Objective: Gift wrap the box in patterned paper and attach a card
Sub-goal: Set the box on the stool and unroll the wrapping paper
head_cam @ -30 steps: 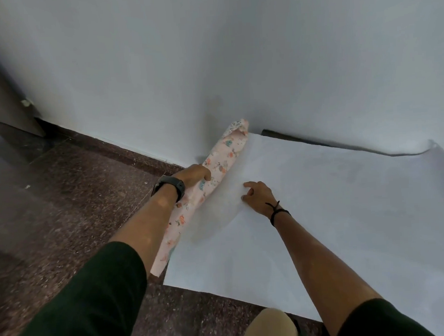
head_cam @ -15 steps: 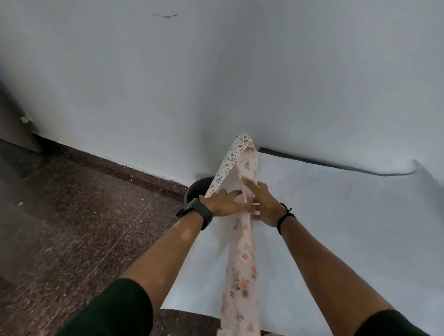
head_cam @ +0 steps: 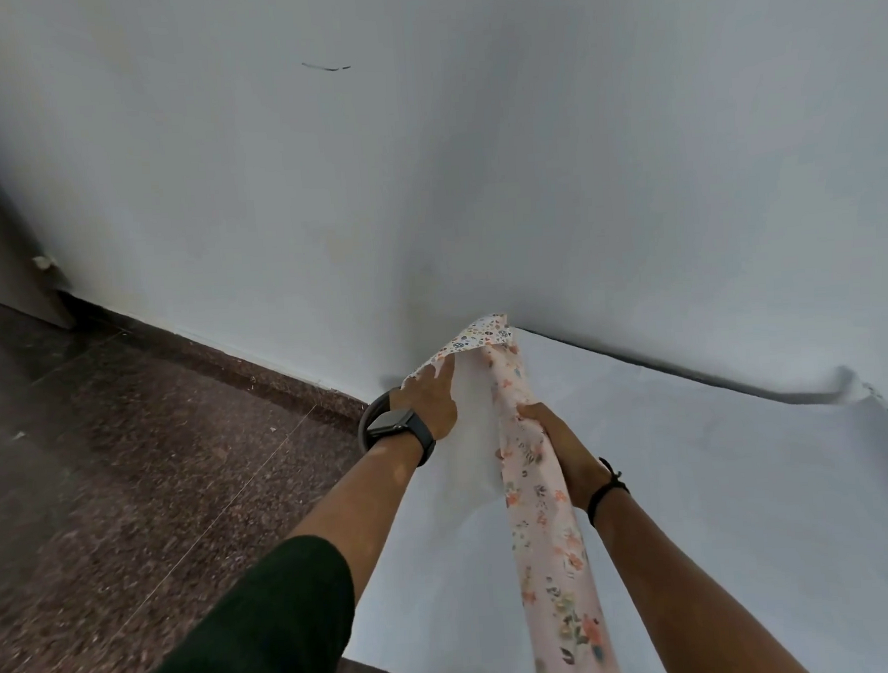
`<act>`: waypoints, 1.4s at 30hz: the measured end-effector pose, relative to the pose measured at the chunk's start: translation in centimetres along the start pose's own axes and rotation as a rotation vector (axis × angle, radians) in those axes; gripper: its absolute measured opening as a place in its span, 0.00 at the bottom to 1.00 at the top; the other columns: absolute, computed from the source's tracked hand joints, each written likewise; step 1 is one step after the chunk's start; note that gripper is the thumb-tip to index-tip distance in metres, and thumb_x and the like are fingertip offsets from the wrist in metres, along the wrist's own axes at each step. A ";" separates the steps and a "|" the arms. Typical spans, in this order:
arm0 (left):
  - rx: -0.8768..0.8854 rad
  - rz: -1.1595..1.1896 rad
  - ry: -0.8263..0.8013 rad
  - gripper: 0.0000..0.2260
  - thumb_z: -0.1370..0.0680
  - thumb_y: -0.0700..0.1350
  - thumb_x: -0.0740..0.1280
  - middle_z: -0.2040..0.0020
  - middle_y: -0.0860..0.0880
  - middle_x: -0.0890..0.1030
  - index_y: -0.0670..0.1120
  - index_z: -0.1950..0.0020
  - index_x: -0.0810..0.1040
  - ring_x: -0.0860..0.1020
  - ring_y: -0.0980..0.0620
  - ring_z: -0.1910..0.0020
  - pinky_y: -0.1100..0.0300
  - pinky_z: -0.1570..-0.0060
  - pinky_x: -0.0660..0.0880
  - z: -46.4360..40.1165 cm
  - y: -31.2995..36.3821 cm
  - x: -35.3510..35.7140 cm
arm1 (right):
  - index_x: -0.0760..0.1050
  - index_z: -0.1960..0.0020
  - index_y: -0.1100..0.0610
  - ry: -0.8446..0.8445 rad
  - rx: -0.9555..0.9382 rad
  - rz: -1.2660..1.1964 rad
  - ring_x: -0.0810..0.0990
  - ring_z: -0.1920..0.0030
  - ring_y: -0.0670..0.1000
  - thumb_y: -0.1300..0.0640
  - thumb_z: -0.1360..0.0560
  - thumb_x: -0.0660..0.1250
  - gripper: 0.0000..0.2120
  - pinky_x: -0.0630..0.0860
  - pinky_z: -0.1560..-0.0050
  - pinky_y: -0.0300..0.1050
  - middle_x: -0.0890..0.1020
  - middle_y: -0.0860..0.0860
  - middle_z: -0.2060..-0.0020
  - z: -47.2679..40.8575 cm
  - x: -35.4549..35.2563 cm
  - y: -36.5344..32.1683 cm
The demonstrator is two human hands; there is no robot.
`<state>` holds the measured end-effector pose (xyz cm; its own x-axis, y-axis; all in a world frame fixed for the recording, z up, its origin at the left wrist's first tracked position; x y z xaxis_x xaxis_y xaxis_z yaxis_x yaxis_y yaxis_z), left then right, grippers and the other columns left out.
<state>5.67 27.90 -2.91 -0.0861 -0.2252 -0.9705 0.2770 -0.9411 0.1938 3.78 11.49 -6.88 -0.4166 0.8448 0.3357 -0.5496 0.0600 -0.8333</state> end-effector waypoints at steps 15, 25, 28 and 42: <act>0.079 -0.121 0.055 0.30 0.21 0.36 0.53 0.26 0.42 0.59 0.48 0.22 0.45 0.68 0.40 0.33 0.49 0.41 0.71 -1.7 -1.3 0.8 | 0.72 0.43 0.57 0.151 0.108 0.168 0.77 0.61 0.55 0.48 0.29 0.68 0.19 0.76 0.49 0.54 0.76 0.57 0.57 0.9 -5.4 -0.8; 0.053 -0.120 0.063 0.36 0.22 0.32 0.54 0.32 0.43 0.67 0.52 0.23 0.35 0.75 0.40 0.43 0.50 0.46 0.75 -2.1 -3.0 0.0 | 0.76 0.43 0.50 0.307 -0.104 0.862 0.78 0.47 0.52 0.47 0.27 0.66 0.14 0.73 0.44 0.48 0.79 0.50 0.43 3.4 -10.8 -6.6; 0.073 -0.140 0.035 0.38 0.23 0.31 0.55 0.33 0.44 0.67 0.53 0.23 0.35 0.75 0.41 0.44 0.51 0.46 0.75 -2.2 -3.4 -0.1 | 0.74 0.40 0.49 0.319 -0.058 0.830 0.82 0.55 0.53 0.49 0.26 0.66 0.15 0.77 0.52 0.48 0.81 0.52 0.47 4.4 -13.1 -6.5; 0.357 -0.178 -0.272 0.30 0.21 0.65 0.49 0.22 0.46 0.48 0.53 0.22 0.51 0.49 0.40 0.24 0.37 0.29 0.44 5.8 11.4 8.6 | 0.65 0.31 0.50 0.421 -0.025 0.753 0.80 0.50 0.55 0.44 0.27 0.66 0.26 0.77 0.48 0.51 0.77 0.53 0.42 6.6 -14.6 -5.7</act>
<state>2.54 13.75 -8.24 -0.3629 -0.0661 -0.9295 -0.1062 -0.9880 0.1118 8.15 -4.69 -4.13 -0.3580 0.7906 -0.4968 -0.2161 -0.5877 -0.7797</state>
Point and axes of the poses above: each hand's wrist, its own z-axis away from the middle knuckle, its own x-axis out of the palm, y = z × x, the point moved 10 cm from there along -z, towards the middle knuckle
